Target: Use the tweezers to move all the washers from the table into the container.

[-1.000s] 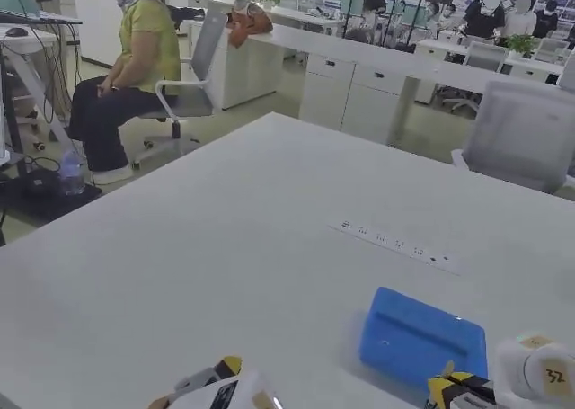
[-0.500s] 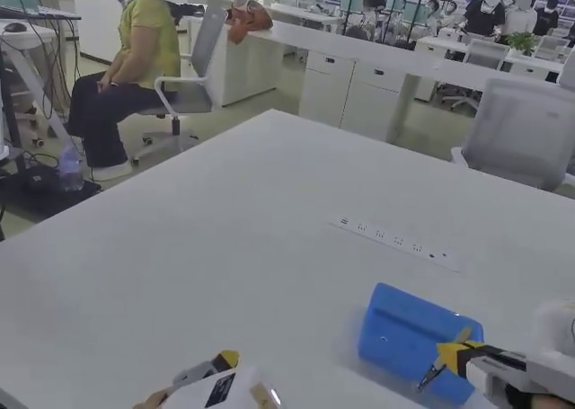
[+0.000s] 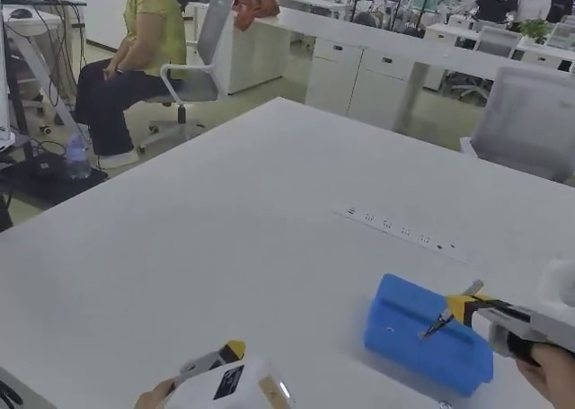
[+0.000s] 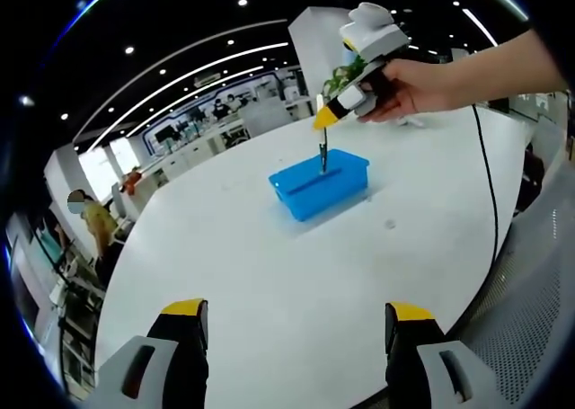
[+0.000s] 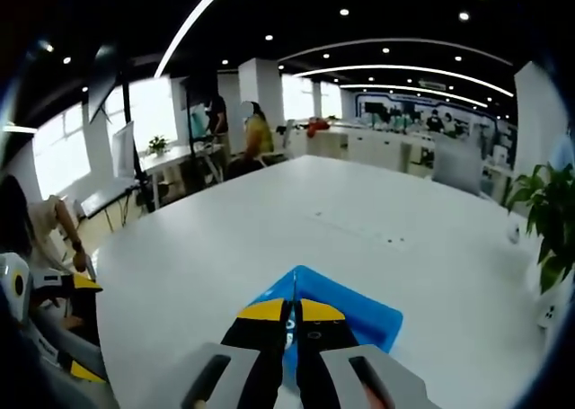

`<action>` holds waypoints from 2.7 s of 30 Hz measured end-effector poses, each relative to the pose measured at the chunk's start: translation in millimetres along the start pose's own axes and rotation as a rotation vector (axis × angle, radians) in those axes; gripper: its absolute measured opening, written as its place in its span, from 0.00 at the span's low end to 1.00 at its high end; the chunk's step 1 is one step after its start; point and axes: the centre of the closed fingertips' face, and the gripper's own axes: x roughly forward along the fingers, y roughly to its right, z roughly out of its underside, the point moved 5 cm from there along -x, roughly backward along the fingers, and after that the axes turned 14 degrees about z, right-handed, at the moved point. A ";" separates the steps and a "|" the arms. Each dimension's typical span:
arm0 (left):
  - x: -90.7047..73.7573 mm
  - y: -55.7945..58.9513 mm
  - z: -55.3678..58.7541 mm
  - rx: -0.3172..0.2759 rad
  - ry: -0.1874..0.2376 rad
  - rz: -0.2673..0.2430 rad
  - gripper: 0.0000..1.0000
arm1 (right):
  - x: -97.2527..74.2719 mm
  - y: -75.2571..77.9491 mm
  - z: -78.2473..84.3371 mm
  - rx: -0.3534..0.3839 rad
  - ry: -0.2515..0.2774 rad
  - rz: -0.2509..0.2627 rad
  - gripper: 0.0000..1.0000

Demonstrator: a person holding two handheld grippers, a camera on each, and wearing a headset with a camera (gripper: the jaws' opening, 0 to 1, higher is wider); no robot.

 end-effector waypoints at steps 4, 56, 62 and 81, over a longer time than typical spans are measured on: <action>0.3 0.5 -0.2 0.001 0.001 0.003 0.83 | 5.5 -1.5 3.0 -0.029 -0.010 0.006 0.00; -2.5 -4.4 -1.4 -0.031 0.019 -0.015 0.82 | 50.4 -0.1 28.8 -0.095 -0.090 0.035 0.01; -2.9 -4.0 -2.3 -0.028 0.027 -0.015 0.82 | 28.1 0.1 11.7 -0.083 -0.032 0.042 0.01; -6.5 -4.2 -6.6 -0.024 0.069 -0.023 0.83 | -38.0 -5.9 36.6 -0.029 -0.008 -0.012 0.01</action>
